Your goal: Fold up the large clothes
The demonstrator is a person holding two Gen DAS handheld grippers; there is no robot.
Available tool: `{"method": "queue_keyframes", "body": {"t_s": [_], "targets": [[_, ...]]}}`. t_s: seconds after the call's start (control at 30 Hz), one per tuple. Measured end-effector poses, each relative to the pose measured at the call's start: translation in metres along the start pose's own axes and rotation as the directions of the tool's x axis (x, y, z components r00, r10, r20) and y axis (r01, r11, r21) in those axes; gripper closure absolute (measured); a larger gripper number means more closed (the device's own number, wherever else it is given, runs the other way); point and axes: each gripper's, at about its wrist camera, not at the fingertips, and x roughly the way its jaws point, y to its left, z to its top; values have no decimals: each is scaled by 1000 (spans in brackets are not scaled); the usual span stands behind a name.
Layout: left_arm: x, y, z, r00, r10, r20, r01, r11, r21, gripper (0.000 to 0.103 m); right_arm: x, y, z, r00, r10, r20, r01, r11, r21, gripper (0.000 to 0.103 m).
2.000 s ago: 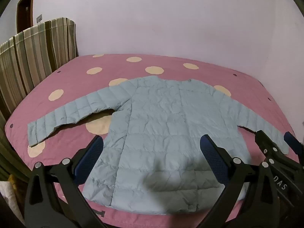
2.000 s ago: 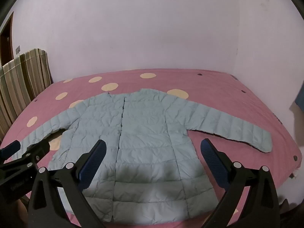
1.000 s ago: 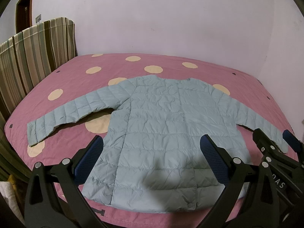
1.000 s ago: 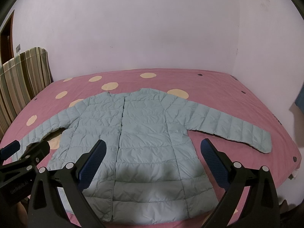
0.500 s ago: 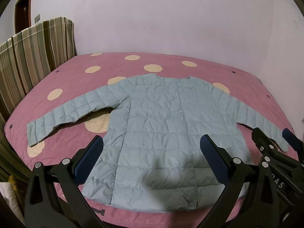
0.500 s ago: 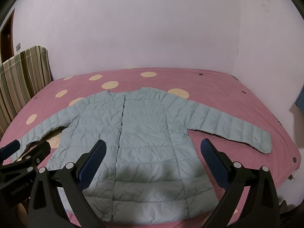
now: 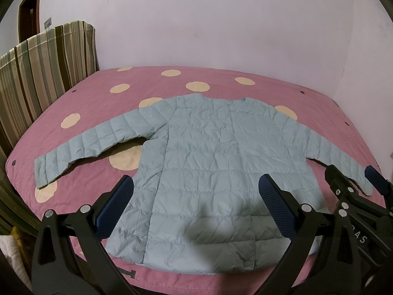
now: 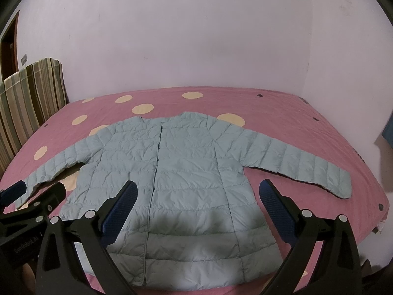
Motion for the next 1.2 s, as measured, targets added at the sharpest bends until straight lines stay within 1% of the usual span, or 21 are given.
{"method": "queue_keyframes", "body": {"t_s": [1.13,1.2], "targets": [[2,2,-3,1000,-3,-9,3,1000,1,2,-1,3,-1,1000,-2,-4,2,1000,-5,4],[4,2,-5,1000,-4,-13,4,1000,1,2,4,7,-9,1000,-3,-9,3,1000,-7,4]]}}
